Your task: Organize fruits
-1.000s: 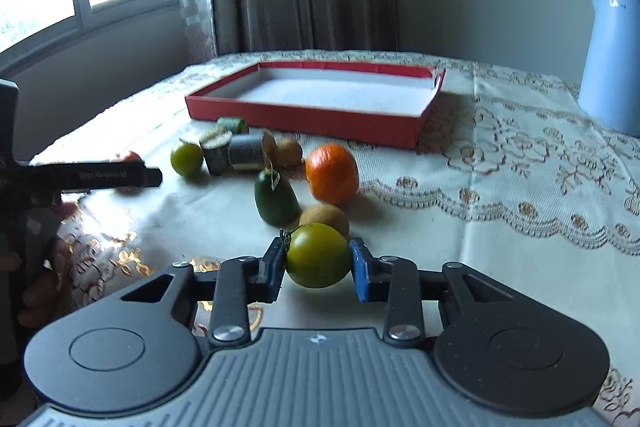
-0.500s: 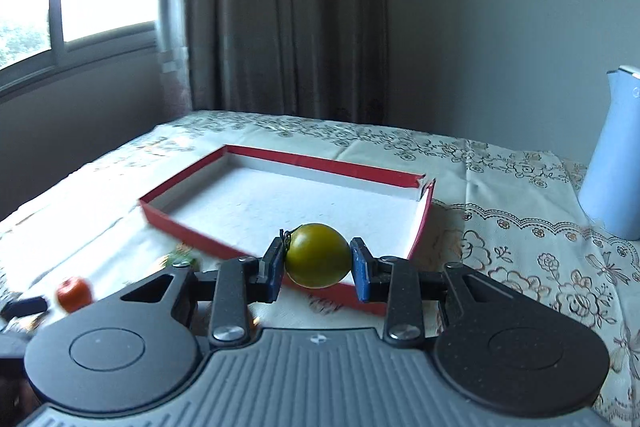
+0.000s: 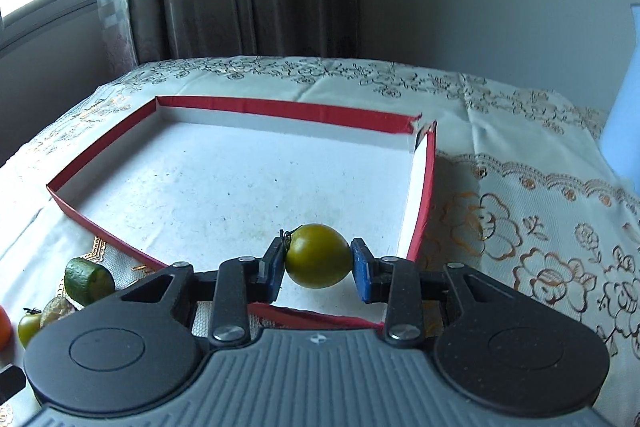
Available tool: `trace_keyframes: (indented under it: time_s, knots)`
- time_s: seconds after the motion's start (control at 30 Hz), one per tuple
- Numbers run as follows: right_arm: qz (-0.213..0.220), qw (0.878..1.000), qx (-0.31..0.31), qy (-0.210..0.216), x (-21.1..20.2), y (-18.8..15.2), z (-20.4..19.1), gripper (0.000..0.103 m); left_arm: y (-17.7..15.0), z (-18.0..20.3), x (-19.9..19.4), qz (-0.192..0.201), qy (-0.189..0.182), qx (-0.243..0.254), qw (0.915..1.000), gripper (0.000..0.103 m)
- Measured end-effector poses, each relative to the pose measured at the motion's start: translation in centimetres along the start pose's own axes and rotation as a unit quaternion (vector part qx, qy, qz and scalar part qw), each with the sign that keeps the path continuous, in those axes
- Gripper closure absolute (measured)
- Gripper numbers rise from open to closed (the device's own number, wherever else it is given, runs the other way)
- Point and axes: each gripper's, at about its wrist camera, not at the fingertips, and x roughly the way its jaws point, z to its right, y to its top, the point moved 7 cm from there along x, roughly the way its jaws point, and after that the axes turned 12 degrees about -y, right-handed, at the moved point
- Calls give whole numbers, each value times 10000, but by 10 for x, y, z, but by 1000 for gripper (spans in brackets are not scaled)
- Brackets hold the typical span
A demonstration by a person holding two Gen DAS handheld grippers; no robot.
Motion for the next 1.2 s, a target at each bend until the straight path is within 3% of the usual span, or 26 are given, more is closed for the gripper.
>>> trace_keyframes:
  time_s: [0.1, 0.27, 0.33, 0.4, 0.53, 0.77, 1.0, 1.13, 1.2]
  knots:
    - [23, 10000, 58, -28, -2, -1, 2, 55, 0, 1, 1, -7, -3, 8, 10000, 0]
    - [428, 9982, 415, 22, -38, 7, 16, 52, 0, 1, 1, -16, 6, 13, 10000, 0]
    - [660, 9964, 524, 88, -61, 3, 23, 30, 0, 1, 1, -13, -1, -1, 10000, 0]
    - [857, 9949, 531, -48, -85, -9, 31, 22, -1, 2, 1, -21, 10, 13, 10000, 0]
    - [970, 9937, 454, -326, -114, -49, 46, 22, 0, 1, 1, -39, 20, 17, 10000, 0]
    - [730, 9935, 751, -450, -115, -103, 68, 22, 0, -1, 1, -33, -16, -31, 10000, 0]
    - [520, 9910, 1224, -157, -104, -109, 78, 22, 0, -2, -3, 45, -285, -110, 9995, 0]
    - [510, 9888, 1403, 11, -104, -111, 82, 22, -1, 9, -4, -30, -754, 238, 9969, 0]
    - [504, 9882, 1445, 77, -104, -111, 83, 22, -3, 12, -7, 5, -784, 492, 9957, 2]
